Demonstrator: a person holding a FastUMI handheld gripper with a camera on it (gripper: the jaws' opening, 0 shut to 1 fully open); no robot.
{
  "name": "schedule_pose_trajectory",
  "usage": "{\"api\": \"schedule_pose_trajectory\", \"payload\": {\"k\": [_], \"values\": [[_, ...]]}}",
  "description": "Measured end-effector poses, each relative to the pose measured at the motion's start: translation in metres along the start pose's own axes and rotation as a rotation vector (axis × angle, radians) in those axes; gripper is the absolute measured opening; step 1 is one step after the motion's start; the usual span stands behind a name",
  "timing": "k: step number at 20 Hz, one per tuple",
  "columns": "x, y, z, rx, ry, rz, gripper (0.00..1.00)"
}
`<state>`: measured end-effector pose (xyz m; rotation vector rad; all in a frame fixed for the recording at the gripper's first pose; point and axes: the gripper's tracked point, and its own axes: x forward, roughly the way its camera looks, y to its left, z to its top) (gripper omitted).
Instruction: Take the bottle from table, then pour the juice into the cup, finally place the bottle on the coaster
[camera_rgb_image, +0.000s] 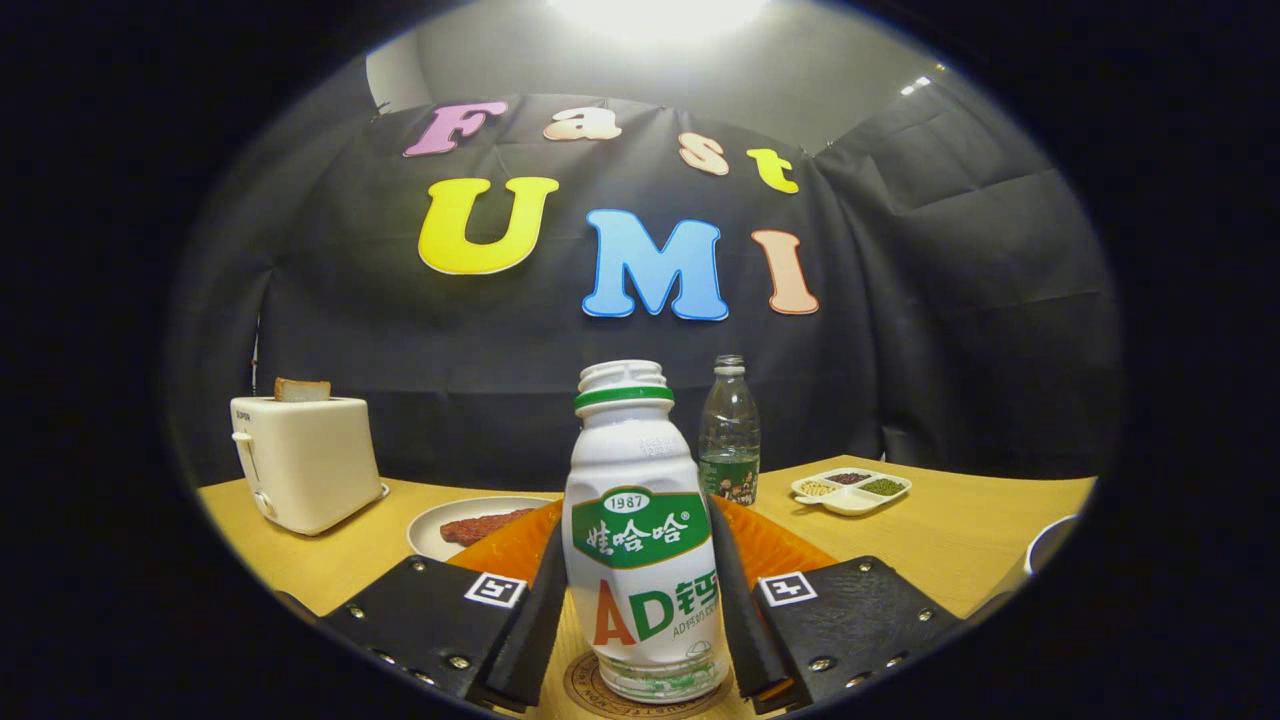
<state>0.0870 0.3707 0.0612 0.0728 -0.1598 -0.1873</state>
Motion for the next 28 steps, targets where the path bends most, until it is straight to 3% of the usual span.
{"api": "schedule_pose_trajectory", "payload": {"k": [10,13,18,21,28], "values": [[-0.02,-0.009,-0.001,0.027,0.057,0.009,0.74],[-0.026,-0.015,0.017,0.027,0.023,0.005,0.75],[-0.046,-0.02,0.056,0.043,-0.034,0.04,0.98],[-0.064,-0.023,0.08,0.075,-0.066,0.066,0.98],[-0.108,-0.028,0.121,-0.003,-0.103,0.114,0.98]]}}
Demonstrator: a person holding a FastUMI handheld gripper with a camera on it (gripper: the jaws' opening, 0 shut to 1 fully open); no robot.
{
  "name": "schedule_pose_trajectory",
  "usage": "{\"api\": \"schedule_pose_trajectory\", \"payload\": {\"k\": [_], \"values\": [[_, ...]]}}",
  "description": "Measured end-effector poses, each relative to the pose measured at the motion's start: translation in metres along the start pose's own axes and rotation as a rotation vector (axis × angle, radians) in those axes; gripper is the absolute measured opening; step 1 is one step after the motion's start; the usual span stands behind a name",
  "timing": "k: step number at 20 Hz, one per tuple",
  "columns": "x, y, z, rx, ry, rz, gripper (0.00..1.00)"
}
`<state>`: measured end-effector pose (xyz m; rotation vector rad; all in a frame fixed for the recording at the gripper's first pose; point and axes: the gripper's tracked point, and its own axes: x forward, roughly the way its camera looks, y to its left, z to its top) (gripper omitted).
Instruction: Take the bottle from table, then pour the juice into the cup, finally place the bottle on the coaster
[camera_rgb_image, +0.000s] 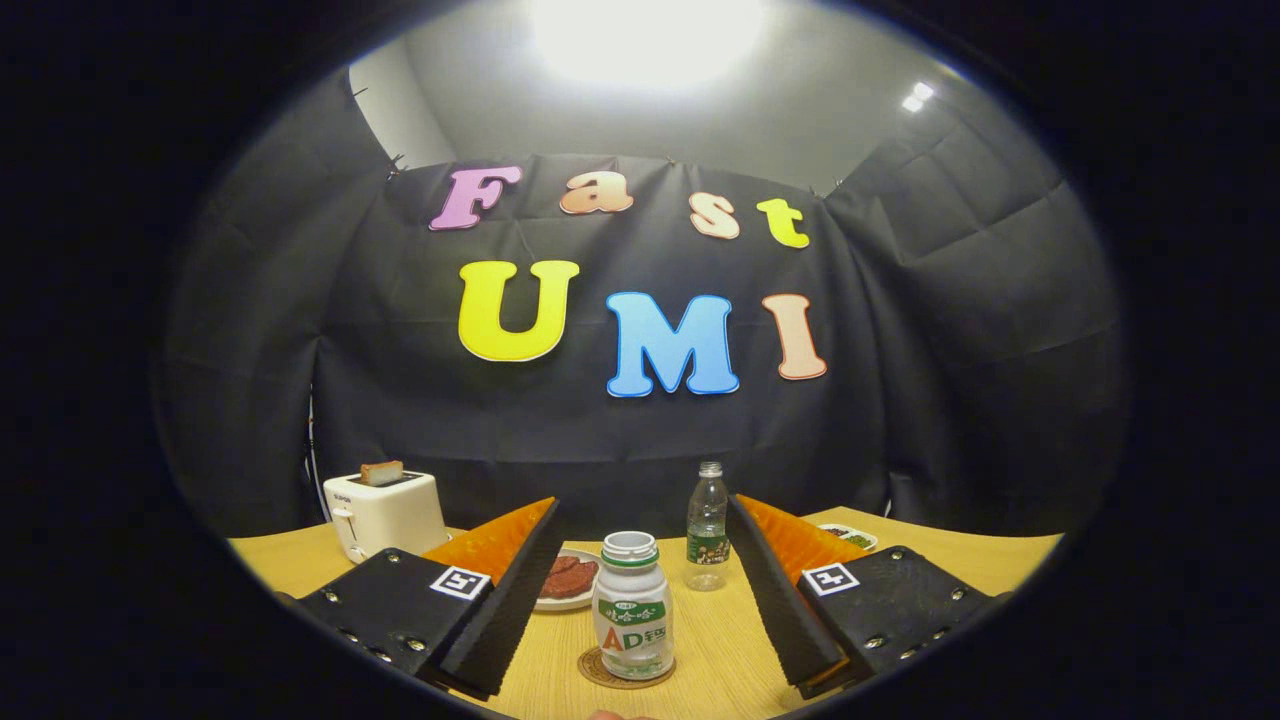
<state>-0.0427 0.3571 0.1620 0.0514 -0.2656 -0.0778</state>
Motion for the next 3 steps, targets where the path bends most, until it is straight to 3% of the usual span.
{"api": "schedule_pose_trajectory", "payload": {"k": [3], "values": [[-0.019,0.004,0.01,-0.005,0.013,0.029,0.98]]}}
